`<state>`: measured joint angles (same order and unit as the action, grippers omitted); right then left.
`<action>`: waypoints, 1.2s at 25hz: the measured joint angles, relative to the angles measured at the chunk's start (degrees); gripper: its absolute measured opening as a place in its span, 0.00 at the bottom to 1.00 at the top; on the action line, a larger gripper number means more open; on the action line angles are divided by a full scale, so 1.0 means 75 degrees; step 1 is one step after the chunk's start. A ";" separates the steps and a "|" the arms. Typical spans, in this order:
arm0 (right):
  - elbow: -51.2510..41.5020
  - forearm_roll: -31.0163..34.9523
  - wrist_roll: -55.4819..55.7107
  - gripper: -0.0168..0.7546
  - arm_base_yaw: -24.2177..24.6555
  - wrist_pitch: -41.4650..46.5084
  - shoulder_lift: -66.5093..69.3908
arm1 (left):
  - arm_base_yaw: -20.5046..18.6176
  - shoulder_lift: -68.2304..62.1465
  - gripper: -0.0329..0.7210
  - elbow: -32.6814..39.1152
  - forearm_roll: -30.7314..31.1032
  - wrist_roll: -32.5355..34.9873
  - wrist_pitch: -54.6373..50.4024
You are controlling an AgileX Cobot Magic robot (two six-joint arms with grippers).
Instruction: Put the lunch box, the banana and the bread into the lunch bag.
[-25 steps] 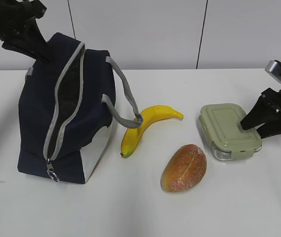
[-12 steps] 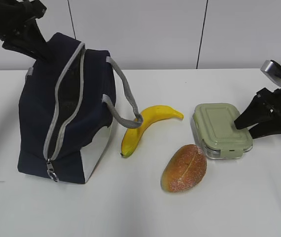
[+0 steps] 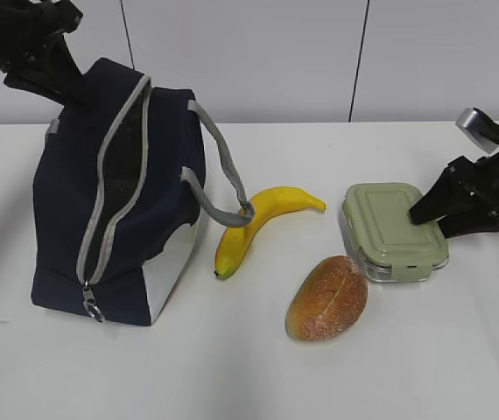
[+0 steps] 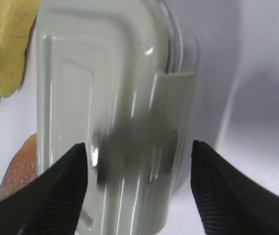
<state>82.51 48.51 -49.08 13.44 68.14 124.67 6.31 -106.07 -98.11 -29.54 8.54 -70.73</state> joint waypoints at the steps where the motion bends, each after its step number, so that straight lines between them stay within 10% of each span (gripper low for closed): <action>1: 0.0100 0.0030 -0.0019 0.69 0.0034 0.0000 0.0087 | 0.0000 0.0000 0.03 0.0000 0.0000 0.0000 0.0000; 30: 0.0447 0.0526 0.0063 0.55 0.0049 0.0212 0.0509 | 0.0000 0.0000 0.03 0.0000 0.0000 0.0000 0.0000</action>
<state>85.86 52.46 -48.60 13.81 69.73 128.48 6.31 -106.07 -98.11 -29.54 8.54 -70.73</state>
